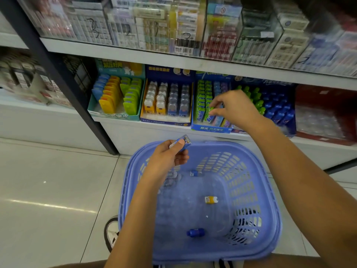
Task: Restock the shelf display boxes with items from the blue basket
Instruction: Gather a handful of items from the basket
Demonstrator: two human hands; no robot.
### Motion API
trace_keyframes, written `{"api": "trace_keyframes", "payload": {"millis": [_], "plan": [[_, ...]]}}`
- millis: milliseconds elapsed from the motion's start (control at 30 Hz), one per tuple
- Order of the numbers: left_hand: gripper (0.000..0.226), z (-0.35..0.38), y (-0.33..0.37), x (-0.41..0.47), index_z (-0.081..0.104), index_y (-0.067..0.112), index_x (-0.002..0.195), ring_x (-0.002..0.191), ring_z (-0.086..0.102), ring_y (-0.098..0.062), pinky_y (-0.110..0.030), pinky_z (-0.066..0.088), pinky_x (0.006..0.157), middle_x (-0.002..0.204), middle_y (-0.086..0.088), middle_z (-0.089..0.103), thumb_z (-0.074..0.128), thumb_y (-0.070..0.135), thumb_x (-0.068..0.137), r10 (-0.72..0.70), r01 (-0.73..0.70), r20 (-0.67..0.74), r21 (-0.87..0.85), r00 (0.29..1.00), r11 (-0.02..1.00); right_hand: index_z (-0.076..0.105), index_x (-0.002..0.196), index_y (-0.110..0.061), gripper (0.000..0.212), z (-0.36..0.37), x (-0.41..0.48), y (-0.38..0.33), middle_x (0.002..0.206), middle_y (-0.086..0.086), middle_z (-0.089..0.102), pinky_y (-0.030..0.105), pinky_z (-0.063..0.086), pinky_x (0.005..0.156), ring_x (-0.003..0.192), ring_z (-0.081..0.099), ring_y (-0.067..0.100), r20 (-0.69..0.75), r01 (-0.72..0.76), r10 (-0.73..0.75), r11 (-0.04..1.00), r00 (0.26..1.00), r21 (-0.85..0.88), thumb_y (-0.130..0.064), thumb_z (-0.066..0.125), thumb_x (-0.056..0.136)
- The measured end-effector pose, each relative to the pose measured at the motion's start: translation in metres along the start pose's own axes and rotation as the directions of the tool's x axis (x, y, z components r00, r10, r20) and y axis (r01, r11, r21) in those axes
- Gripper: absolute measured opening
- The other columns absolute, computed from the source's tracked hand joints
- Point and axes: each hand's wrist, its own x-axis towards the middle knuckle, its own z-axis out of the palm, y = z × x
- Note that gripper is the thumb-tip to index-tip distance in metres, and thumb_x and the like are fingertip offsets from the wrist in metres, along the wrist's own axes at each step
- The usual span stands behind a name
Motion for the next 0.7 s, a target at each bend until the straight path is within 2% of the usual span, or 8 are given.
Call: {"api": "trace_keyframes", "payload": {"millis": [167, 333, 433, 533, 567, 633, 700], "plan": [[0.024, -0.001, -0.001, 0.000, 0.065, 0.002, 0.094, 0.064, 0.059, -0.013, -0.023, 0.053, 0.063, 0.069, 0.001, 0.064, 0.065, 0.025, 0.088, 0.092, -0.091, -0.012, 0.033, 0.996, 0.995, 0.073, 0.098, -0.015, 0.023, -0.004, 0.001, -0.002, 0.099, 0.003, 0.073, 0.025, 0.047, 0.076, 0.086, 0.065, 0.015, 0.026, -0.001, 0.001, 1.000, 1.000, -0.005, -0.028, 0.075, 0.078], [0.030, -0.002, 0.000, 0.000, 0.059, 0.009, 0.078, 0.055, 0.046, -0.010, -0.018, 0.044, 0.056, 0.058, 0.008, 0.052, 0.070, 0.037, 0.081, 0.141, -0.135, -0.039, 0.142, 0.989, 0.981, 0.074, 0.096, -0.015, 0.024, -0.010, 0.004, -0.002, 0.097, 0.003, 0.073, 0.025, 0.046, 0.078, 0.082, 0.059, 0.011, 0.050, -0.003, 0.002, 1.000, 0.999, 0.020, -0.026, 0.077, 0.076], [0.026, -0.001, 0.001, 0.000, 0.059, 0.011, 0.073, 0.052, 0.047, -0.011, -0.021, 0.045, 0.054, 0.058, 0.004, 0.053, 0.069, 0.033, 0.084, 0.110, -0.105, -0.048, 0.080, 0.993, 0.991, 0.073, 0.096, -0.016, 0.024, -0.011, 0.007, -0.002, 0.097, 0.003, 0.072, 0.028, 0.048, 0.079, 0.085, 0.058, 0.012, 0.076, 0.014, -0.013, 1.000, 0.997, -0.007, -0.027, 0.077, 0.076], [0.022, -0.001, 0.001, -0.001, 0.063, 0.009, 0.074, 0.050, 0.051, -0.013, -0.021, 0.047, 0.052, 0.060, 0.000, 0.059, 0.069, 0.027, 0.085, 0.101, -0.101, -0.031, 0.020, 0.994, 0.995, 0.070, 0.096, -0.016, 0.022, -0.003, 0.006, -0.004, 0.093, 0.002, 0.072, 0.024, 0.048, 0.063, 0.071, 0.057, 0.009, 0.087, 0.040, -0.038, 0.999, 0.995, -0.025, -0.025, 0.076, 0.077], [0.021, -0.001, 0.001, -0.001, 0.063, 0.009, 0.073, 0.050, 0.052, -0.013, -0.021, 0.048, 0.051, 0.060, -0.001, 0.059, 0.069, 0.026, 0.085, 0.103, -0.103, -0.029, 0.006, 0.994, 0.995, 0.069, 0.094, -0.015, 0.021, 0.000, 0.005, -0.004, 0.092, 0.002, 0.072, 0.024, 0.048, 0.062, 0.071, 0.059, 0.010, 0.082, 0.045, -0.043, 0.999, 0.996, -0.020, -0.025, 0.076, 0.077], [0.021, -0.001, 0.001, 0.000, 0.063, 0.009, 0.071, 0.049, 0.052, -0.014, -0.022, 0.048, 0.052, 0.060, -0.001, 0.060, 0.068, 0.024, 0.085, 0.109, -0.109, -0.035, -0.006, 0.993, 0.994, 0.069, 0.090, -0.014, 0.020, 0.002, 0.004, -0.001, 0.092, 0.003, 0.072, 0.027, 0.051, 0.071, 0.079, 0.063, 0.014, 0.071, 0.030, -0.029, 1.000, 0.997, -0.007, -0.025, 0.078, 0.075], [0.023, -0.002, 0.001, 0.001, 0.063, 0.010, 0.067, 0.049, 0.052, -0.014, -0.022, 0.048, 0.052, 0.058, -0.001, 0.059, 0.067, 0.023, 0.086, 0.118, -0.118, -0.039, 0.000, 0.992, 0.993, 0.069, 0.087, -0.013, 0.020, 0.003, 0.004, 0.002, 0.093, 0.003, 0.072, 0.024, 0.047, 0.072, 0.078, 0.060, 0.010, 0.076, -0.001, 0.000, 1.000, 0.997, 0.017, -0.024, 0.080, 0.073]]}}
